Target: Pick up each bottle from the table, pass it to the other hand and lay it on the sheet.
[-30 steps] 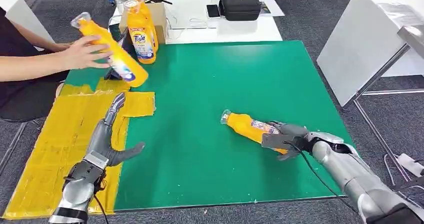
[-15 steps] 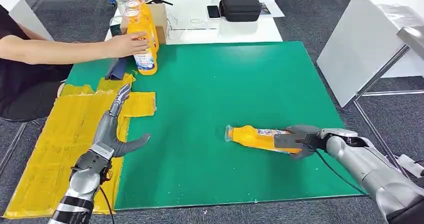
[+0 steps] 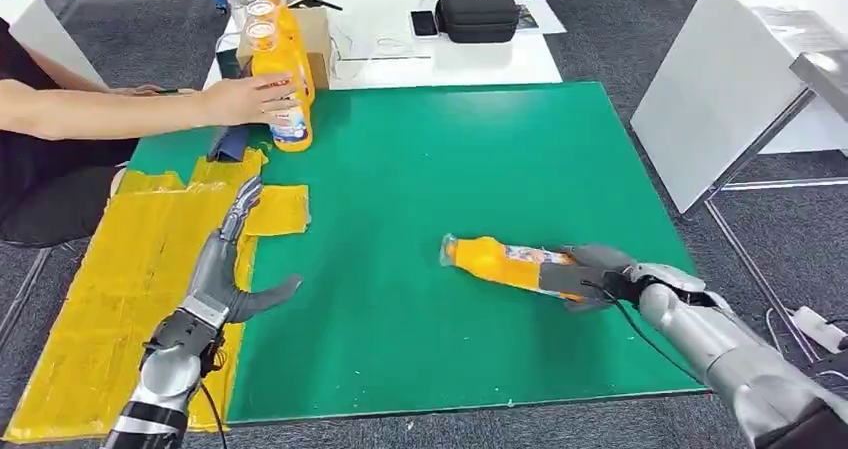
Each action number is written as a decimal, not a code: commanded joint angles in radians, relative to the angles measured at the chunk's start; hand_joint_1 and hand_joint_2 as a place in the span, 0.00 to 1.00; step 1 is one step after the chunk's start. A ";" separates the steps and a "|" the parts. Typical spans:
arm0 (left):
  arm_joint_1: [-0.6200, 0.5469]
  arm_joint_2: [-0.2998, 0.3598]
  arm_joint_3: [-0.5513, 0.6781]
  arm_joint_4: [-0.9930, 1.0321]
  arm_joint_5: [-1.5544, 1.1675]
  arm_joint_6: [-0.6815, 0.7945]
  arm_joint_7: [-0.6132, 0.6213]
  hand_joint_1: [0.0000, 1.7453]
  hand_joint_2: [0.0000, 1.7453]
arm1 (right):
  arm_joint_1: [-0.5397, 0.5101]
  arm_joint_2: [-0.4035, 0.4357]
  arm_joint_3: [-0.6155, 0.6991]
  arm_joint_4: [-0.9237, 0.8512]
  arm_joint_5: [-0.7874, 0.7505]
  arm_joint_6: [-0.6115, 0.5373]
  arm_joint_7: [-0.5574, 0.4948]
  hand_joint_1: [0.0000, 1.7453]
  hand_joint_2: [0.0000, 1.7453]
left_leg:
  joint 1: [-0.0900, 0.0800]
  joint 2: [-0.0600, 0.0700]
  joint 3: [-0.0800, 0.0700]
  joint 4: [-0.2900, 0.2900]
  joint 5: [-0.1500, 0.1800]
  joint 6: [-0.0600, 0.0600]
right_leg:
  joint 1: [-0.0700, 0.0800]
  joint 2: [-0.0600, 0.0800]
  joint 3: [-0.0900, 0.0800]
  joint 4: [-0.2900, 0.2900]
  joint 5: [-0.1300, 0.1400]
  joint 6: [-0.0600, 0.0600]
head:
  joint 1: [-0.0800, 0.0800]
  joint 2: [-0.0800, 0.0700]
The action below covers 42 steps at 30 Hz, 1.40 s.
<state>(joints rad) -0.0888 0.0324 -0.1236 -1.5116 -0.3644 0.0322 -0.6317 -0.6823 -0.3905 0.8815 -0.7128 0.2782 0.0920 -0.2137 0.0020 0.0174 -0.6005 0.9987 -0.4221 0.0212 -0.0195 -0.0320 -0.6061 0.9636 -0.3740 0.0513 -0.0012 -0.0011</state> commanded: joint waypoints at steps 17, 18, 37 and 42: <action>0.086 -0.100 -0.062 -0.135 0.409 -0.314 0.150 0.00 1.00 | 0.410 0.604 -0.410 -0.527 -0.103 -0.155 -0.188 1.00 1.00 | 0.005 -0.005 -0.008 -0.001 0.000 -0.004 | 0.004 -0.003 -0.007 0.001 -0.005 -0.004 | -0.001 0.000; 0.086 -0.100 -0.061 -0.131 0.414 -0.317 0.151 0.00 1.00 | 0.414 0.603 -0.412 -0.537 -0.104 -0.155 -0.188 1.00 1.00 | 0.005 -0.005 -0.006 0.000 -0.001 -0.005 | 0.005 -0.002 -0.006 0.001 -0.006 -0.005 | -0.001 0.000; 0.091 -0.091 -0.092 -0.156 0.460 -0.334 0.151 0.00 1.00 | 0.384 0.632 -0.219 -0.319 -0.009 -0.121 -0.169 1.00 1.00 | 0.005 -0.005 -0.006 -0.001 0.000 -0.004 | 0.005 -0.002 -0.006 0.000 -0.006 -0.004 | -0.001 0.000; 0.093 -0.088 -0.074 -0.156 0.463 -0.344 0.150 0.00 1.00 | 0.381 0.622 -0.212 -0.331 0.002 -0.113 -0.157 1.00 1.00 | 0.005 -0.005 -0.005 -0.001 0.000 -0.005 | 0.005 -0.001 -0.005 0.000 -0.006 -0.005 | -0.001 0.000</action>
<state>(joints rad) 0.0137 -0.0809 -0.2087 -1.6746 0.0950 -0.3025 -0.4829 -0.2505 0.2655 0.6142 -1.1292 0.2678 -0.0320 -0.3884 0.0064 0.0122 -0.6099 0.9985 -0.4214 0.0172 -0.0149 -0.0369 -0.6147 0.9643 -0.3792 0.0485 -0.0023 -0.0011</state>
